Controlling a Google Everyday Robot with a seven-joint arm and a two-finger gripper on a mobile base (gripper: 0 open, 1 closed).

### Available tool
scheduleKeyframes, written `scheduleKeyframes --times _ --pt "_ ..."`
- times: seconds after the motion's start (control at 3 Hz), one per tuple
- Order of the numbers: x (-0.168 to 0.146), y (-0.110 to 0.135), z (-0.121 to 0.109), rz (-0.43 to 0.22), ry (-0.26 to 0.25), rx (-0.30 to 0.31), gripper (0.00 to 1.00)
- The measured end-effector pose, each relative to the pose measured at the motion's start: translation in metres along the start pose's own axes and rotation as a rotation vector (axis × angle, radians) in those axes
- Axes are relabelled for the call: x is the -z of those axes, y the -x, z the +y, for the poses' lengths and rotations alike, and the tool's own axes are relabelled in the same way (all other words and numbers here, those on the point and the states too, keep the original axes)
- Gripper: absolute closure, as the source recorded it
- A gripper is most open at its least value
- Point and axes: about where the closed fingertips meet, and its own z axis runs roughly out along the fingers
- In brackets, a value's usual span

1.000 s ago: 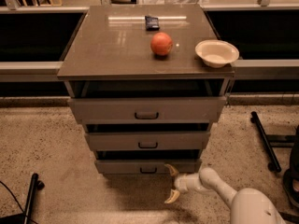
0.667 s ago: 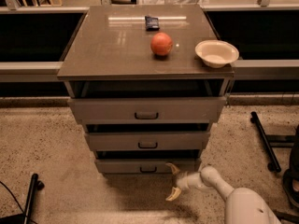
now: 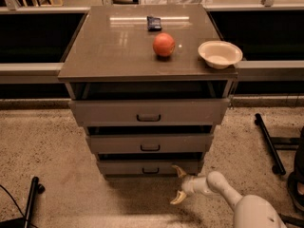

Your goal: Close bottom drawer

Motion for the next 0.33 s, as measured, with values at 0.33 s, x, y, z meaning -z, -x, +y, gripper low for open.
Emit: scheduleKeyframes --times 0.33 --pt "0.028 0.0403 0.036 -0.12 0.057 0.029 0.0"
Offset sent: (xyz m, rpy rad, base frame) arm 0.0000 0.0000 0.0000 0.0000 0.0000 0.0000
